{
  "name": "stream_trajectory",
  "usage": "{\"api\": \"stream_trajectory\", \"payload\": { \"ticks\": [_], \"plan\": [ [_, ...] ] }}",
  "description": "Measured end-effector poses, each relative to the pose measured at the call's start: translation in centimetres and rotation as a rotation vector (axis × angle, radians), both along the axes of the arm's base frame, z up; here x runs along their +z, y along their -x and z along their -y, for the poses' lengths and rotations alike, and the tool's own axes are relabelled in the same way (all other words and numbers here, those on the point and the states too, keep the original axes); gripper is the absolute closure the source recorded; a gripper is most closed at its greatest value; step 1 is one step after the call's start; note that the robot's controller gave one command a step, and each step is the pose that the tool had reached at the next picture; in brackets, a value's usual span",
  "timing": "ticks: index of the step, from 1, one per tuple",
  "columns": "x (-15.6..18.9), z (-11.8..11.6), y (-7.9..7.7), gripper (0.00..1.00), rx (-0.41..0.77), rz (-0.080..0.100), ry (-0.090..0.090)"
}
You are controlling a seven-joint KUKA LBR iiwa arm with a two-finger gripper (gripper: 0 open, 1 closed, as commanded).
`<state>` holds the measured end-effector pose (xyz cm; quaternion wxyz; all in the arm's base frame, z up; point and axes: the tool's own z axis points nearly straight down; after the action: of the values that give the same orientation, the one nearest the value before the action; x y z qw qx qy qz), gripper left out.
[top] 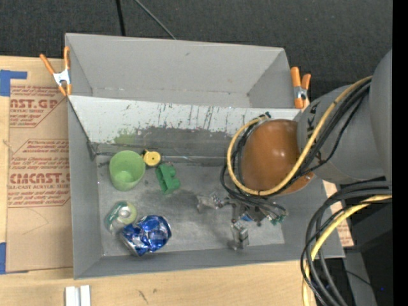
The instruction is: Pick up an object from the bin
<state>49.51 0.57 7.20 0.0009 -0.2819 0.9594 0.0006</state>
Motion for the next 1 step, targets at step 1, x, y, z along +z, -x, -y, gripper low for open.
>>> {"api": "stream_trajectory", "payload": {
  "ticks": [1],
  "plan": [
    [9.15, -0.01, -5.07, 0.0, -0.068, 0.011, 0.0]
  ]
}}
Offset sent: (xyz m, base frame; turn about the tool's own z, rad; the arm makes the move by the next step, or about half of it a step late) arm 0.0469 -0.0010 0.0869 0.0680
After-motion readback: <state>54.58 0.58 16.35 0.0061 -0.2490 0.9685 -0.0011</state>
